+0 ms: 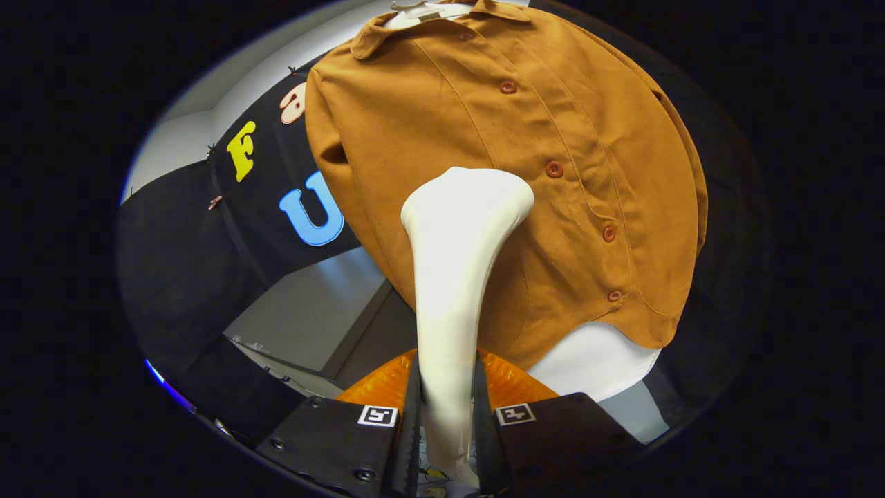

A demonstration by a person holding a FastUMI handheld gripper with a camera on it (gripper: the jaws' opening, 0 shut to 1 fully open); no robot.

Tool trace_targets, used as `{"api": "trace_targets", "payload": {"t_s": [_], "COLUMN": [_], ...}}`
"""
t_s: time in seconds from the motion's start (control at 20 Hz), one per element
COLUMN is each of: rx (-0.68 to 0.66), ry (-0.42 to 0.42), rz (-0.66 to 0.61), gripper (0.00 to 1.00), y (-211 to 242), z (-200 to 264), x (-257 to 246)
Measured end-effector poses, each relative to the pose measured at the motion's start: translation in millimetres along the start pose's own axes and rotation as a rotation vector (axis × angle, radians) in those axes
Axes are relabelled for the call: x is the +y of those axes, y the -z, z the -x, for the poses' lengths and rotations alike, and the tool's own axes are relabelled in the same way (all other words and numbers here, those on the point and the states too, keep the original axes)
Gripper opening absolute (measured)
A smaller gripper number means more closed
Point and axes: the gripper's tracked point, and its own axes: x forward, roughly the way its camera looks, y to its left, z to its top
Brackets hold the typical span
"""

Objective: Iron the clothes twice with a garment steamer, once on the left side and once on the right side.

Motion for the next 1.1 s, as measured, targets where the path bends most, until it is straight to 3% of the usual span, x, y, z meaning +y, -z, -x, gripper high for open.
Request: {"api": "trace_targets", "payload": {"t_s": [0.4, 0.7, 0.9, 1.1], "rx": [-0.223, -0.364, -0.382, -0.348], "ry": [0.050, 0.135, 0.166, 0.125], "rz": [0.053, 0.085, 0.085, 0.084], "gripper": [0.37, 0.36, 0.37, 0.36], "y": [-96, -169, -190, -195], "z": [61, 103, 104, 82], "x": [-2, -52, -85, -101]}}
